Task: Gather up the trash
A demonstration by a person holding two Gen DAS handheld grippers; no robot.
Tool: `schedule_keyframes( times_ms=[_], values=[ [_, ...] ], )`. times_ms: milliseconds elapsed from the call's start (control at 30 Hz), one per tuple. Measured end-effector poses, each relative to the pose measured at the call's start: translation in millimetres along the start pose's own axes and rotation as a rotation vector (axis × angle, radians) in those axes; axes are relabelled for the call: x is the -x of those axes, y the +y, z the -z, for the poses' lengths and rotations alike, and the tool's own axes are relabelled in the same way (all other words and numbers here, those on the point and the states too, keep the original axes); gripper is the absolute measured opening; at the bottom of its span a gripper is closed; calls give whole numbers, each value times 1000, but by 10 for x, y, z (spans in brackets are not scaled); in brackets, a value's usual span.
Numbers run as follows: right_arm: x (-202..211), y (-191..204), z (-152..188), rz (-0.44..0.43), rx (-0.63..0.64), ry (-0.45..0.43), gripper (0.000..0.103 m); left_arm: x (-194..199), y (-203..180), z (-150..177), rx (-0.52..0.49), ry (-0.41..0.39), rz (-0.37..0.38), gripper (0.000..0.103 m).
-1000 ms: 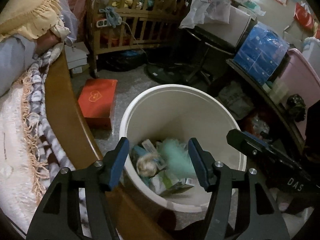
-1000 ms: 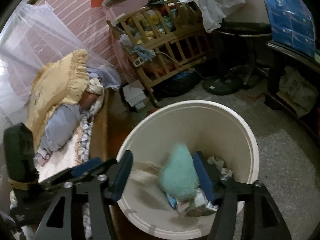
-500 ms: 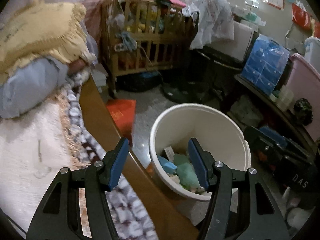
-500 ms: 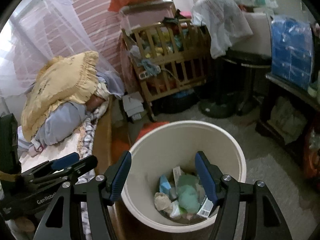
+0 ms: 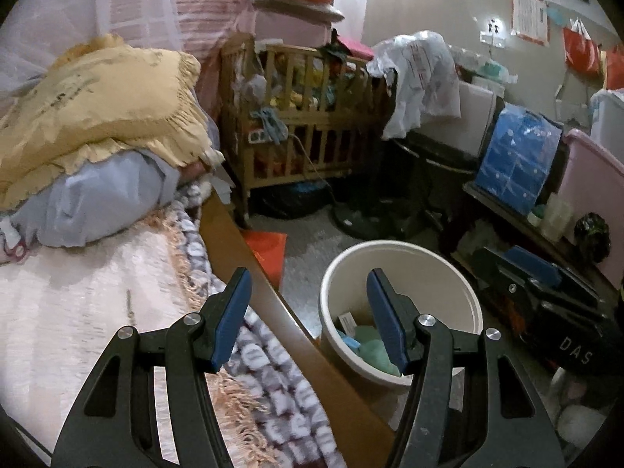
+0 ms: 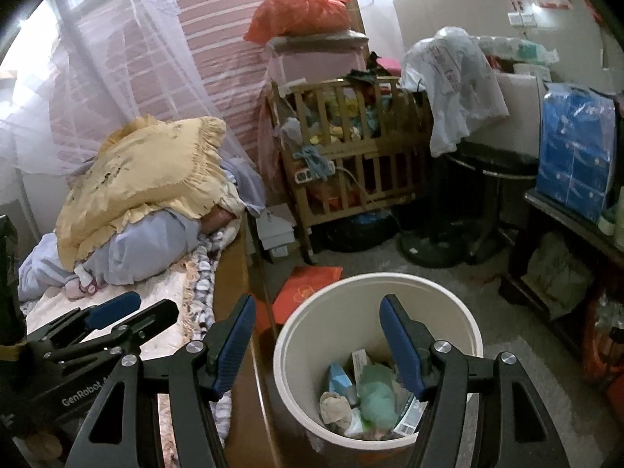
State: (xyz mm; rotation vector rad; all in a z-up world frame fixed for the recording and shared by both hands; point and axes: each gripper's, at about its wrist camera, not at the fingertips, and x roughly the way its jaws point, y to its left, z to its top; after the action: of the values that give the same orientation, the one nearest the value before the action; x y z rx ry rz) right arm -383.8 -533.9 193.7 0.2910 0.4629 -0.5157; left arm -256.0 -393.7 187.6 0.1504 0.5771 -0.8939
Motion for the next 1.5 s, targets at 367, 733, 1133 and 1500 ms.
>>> schedule_keyframes(
  times_ms=[367, 733, 1133, 1500],
  values=[
    [333, 265, -108, 14, 41, -94, 71, 383, 31, -78, -18, -89, -46, 60],
    [495, 369, -134, 30, 59, -134, 75, 622, 16, -91, -13, -146, -63, 60],
    [611, 461, -147, 35, 75, -152, 78, 657, 28, -74, -6, -148, -67, 60],
    [575, 390, -154, 51, 72, -137, 79, 593, 43, -62, 14, -132, -65, 60]
  ],
)
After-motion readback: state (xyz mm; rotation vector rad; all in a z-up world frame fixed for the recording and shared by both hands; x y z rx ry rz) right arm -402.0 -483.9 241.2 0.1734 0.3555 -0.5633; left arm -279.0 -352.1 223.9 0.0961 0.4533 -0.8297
